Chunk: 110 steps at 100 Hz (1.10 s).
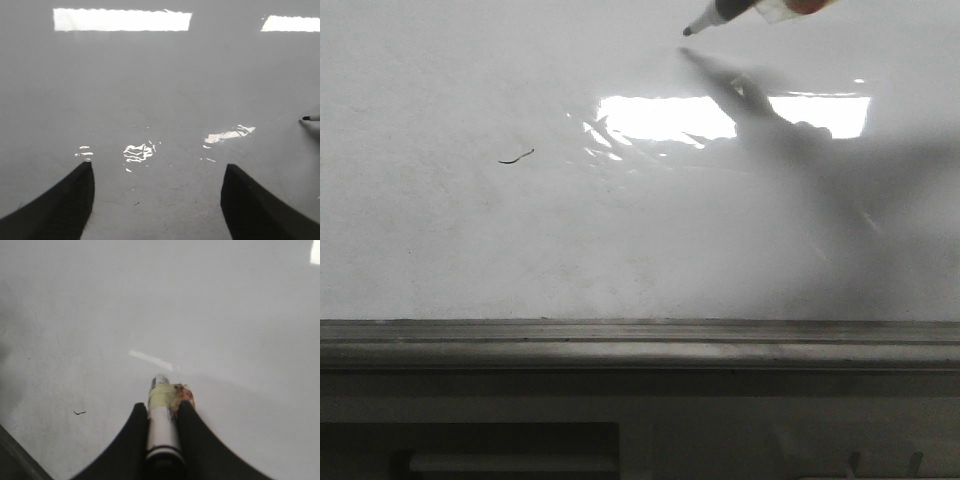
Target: Write number 6 on whiteboard
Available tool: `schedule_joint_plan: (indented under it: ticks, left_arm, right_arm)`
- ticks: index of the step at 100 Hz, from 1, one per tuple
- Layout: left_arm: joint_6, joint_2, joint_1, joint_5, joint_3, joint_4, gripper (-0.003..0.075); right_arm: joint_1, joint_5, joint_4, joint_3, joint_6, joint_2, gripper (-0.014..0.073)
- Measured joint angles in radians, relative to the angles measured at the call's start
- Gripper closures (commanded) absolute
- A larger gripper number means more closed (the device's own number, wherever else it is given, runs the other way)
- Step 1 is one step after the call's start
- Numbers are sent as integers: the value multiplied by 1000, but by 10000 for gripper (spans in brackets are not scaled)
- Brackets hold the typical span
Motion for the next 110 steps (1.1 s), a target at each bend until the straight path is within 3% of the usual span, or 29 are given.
schedule_joint_plan:
  ticks: [19,47,70,86,110]
  left_arm:
    - [0,0,0,0,0,0,230]
    - [0,0,0,-5,0,0,230]
    - [0,0,0,-5,0,0,230]
    - [0,0,0,-7,0,0,230]
    - [0,0,0,-7,0,0,230]
  right_arm:
    - [0,34,2,-67,4,100,638]
    - [0,295,-15,-94,4,147,638]
    - [-102,441,-25,-94,5,120,638]
    - [-162,435,-25,-94,7,68,638]
    - [-153,390,-25,-105,7,71,638]
